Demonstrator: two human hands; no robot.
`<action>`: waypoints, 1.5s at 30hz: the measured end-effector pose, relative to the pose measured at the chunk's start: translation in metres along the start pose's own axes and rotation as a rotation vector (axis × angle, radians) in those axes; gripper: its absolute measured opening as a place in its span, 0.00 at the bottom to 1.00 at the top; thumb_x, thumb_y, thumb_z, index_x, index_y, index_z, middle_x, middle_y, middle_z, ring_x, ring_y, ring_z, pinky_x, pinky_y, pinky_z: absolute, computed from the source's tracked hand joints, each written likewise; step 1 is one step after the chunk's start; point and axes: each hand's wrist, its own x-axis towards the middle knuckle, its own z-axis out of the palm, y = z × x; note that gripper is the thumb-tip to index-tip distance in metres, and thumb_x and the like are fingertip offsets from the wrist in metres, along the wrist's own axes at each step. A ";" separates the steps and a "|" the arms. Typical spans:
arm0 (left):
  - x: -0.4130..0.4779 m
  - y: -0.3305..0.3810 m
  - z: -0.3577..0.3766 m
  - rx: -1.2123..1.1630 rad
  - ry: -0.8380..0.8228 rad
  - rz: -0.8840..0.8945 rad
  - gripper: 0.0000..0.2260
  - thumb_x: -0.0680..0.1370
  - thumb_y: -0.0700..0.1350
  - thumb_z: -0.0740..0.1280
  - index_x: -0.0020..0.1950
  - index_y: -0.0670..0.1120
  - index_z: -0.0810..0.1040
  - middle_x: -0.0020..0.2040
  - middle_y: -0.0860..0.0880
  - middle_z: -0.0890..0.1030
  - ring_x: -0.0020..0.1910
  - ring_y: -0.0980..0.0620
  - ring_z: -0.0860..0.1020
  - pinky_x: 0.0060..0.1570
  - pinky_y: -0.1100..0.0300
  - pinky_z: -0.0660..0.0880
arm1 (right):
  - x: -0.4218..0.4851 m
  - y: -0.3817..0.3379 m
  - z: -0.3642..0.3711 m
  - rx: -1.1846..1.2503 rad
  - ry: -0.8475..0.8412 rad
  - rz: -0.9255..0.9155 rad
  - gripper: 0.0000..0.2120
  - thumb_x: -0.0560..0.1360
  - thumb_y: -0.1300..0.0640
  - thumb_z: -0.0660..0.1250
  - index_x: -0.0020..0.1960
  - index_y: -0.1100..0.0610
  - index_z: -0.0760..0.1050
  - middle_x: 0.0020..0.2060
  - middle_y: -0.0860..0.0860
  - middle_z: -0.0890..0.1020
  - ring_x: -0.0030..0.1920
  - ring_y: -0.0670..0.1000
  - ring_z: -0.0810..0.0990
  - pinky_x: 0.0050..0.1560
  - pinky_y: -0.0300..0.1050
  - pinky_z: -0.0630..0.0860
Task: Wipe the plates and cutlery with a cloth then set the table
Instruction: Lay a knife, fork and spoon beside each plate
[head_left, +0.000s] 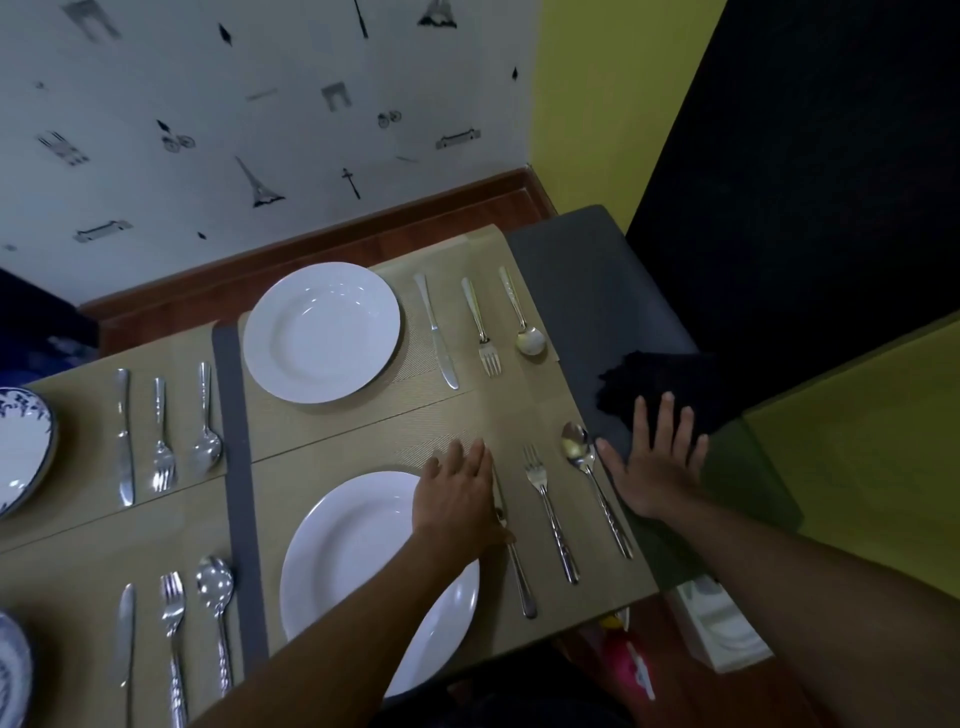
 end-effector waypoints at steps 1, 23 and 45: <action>-0.002 0.001 0.001 -0.015 0.000 -0.002 0.51 0.70 0.73 0.66 0.81 0.46 0.49 0.82 0.47 0.53 0.79 0.41 0.51 0.76 0.43 0.56 | 0.000 0.000 0.000 -0.004 0.000 0.001 0.40 0.79 0.28 0.37 0.81 0.49 0.27 0.78 0.54 0.24 0.79 0.60 0.26 0.79 0.63 0.32; -0.013 -0.002 -0.007 -0.119 0.013 0.014 0.49 0.71 0.70 0.69 0.82 0.47 0.52 0.81 0.48 0.57 0.80 0.45 0.57 0.76 0.49 0.57 | -0.001 -0.002 -0.003 -0.028 -0.021 0.006 0.40 0.79 0.28 0.36 0.80 0.49 0.25 0.77 0.55 0.23 0.79 0.61 0.26 0.78 0.64 0.32; 0.001 0.030 -0.010 -0.192 0.142 0.068 0.45 0.73 0.73 0.62 0.82 0.52 0.50 0.83 0.49 0.51 0.81 0.43 0.50 0.77 0.46 0.53 | -0.001 -0.003 -0.003 -0.026 -0.014 0.026 0.41 0.79 0.28 0.37 0.81 0.49 0.26 0.78 0.54 0.24 0.79 0.60 0.27 0.79 0.63 0.32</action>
